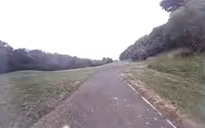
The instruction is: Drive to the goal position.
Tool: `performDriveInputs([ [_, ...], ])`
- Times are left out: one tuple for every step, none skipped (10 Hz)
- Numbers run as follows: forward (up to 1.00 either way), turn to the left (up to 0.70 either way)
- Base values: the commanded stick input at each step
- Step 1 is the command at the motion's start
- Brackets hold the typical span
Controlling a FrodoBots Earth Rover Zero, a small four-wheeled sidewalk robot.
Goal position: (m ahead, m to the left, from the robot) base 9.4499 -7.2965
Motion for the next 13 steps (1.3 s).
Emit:
performDriveInputs([
  [0.45, 0.00],
  [0.45, 0.00],
  [0.45, 0.00],
  [0.45, 0.00],
  [0.45, 0.00],
  [0.45, 0.00],
  [0.45, 0.00],
  [0.45, 0.00],
  [0.45, 0.00],
  [0.45, 0.00],
  [0.45, 0.00],
  [0.45, 0.00],
  [0.45, 0.00],
])
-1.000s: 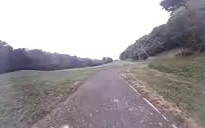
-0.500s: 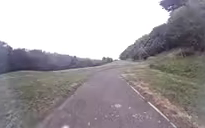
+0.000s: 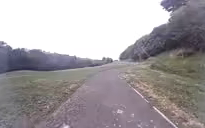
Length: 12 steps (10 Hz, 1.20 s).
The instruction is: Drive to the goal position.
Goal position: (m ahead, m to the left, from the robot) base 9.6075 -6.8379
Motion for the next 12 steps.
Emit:
performDriveInputs([
  [0.45, 0.00],
  [0.45, 0.00],
  [0.45, 0.00],
  [0.45, 0.00],
  [0.45, 0.00],
  [0.45, 0.00],
  [0.45, 0.00],
  [0.45, 0.00],
  [0.45, 0.00],
  [0.45, 0.00],
  [0.45, 0.00],
  [0.45, 0.00],
])
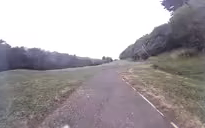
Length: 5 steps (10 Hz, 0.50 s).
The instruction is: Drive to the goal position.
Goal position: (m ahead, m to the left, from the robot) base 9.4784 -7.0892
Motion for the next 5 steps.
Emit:
performDriveInputs([
  [0.45, 0.00],
  [0.45, 0.00],
  [0.45, 0.00],
  [0.45, 0.00],
  [0.45, 0.00],
])
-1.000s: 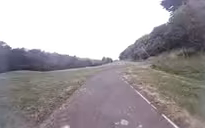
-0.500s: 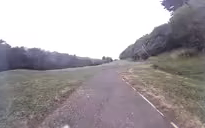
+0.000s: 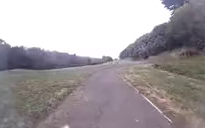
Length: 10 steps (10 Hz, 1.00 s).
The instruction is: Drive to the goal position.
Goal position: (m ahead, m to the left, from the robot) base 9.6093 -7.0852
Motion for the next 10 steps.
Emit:
performDriveInputs([
  [0.45, 0.00],
  [0.45, 0.00],
  [0.45, 0.00],
  [0.45, 0.00],
  [0.45, 0.00],
  [0.45, 0.00],
  [0.45, 0.00],
  [0.45, 0.00],
  [0.45, 0.00],
  [0.45, 0.00],
])
